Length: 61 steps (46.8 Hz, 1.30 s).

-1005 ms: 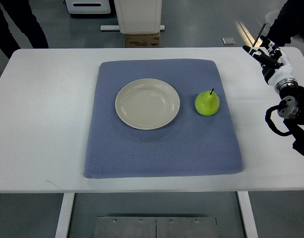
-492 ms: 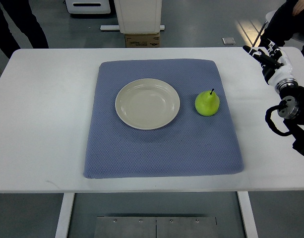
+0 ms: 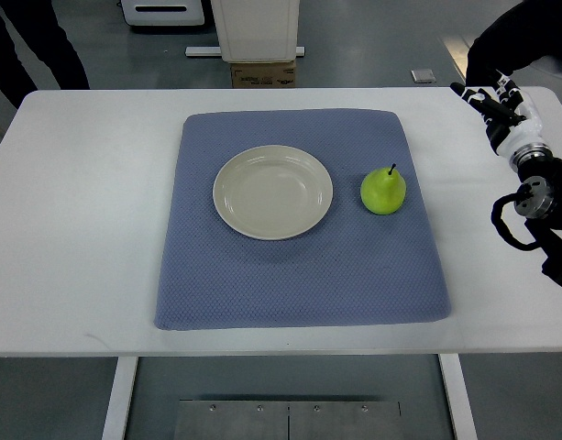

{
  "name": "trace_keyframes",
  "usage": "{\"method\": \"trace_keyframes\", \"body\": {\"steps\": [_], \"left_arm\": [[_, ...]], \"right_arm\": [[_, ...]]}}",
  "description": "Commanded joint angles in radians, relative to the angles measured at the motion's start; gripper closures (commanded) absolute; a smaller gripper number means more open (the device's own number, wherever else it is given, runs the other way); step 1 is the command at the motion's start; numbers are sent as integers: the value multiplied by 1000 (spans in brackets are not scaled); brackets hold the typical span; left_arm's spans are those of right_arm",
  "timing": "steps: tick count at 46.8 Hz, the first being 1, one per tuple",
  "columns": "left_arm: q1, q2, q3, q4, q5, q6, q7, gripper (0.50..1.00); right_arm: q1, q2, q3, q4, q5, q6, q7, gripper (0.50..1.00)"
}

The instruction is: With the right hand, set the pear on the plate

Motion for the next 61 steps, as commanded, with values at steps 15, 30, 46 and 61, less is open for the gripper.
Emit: {"method": "trace_keyframes", "body": {"steps": [15, 30, 46, 61], "left_arm": [[0, 0, 0, 0, 0, 0, 0, 500], [0, 0, 0, 0, 0, 0, 0, 500], [0, 0, 0, 0, 0, 0, 0, 500], [0, 0, 0, 0, 0, 0, 0, 500]], "right_arm": [[38, 10, 8, -10, 5, -14, 3, 500], [38, -1, 1, -13, 5, -19, 15, 500], [-6, -19, 14, -35, 8, -14, 13, 500], [-17, -27, -17, -21, -2, 90, 13, 500]]}}
